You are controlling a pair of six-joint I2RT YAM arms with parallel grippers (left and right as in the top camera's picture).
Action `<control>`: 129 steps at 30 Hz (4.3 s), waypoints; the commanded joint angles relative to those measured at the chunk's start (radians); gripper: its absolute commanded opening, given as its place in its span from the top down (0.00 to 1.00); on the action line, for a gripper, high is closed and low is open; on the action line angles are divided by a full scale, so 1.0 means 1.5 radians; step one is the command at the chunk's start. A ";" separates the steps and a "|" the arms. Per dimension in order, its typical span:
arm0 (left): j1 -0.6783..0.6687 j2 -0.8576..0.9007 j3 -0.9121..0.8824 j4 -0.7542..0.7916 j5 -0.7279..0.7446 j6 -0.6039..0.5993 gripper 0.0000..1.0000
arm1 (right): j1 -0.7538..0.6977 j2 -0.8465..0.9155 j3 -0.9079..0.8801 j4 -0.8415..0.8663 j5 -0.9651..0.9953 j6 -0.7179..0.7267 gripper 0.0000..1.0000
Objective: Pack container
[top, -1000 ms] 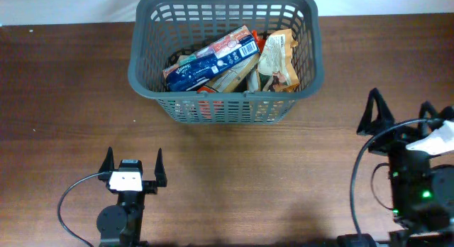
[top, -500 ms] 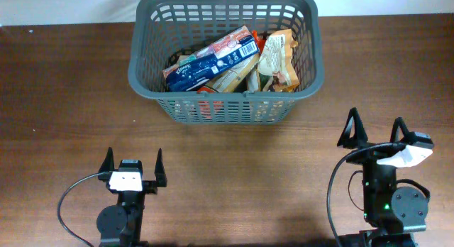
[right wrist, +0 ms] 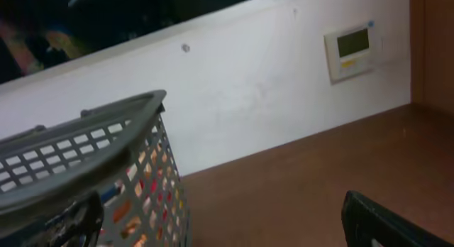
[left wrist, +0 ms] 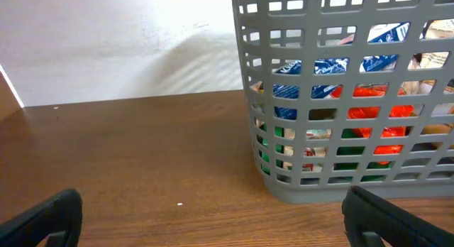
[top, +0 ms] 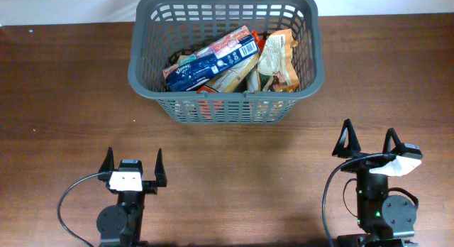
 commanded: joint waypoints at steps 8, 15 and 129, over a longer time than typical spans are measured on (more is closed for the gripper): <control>0.004 -0.006 -0.005 -0.001 0.001 0.013 0.01 | 0.005 -0.016 -0.046 0.004 0.001 -0.028 0.01; 0.004 -0.006 -0.005 -0.001 0.001 0.013 0.01 | 0.005 -0.050 -0.058 0.004 0.001 -0.108 0.01; 0.004 -0.006 -0.005 -0.001 0.001 0.013 0.01 | 0.005 -0.155 -0.162 -0.091 -0.064 -0.197 0.01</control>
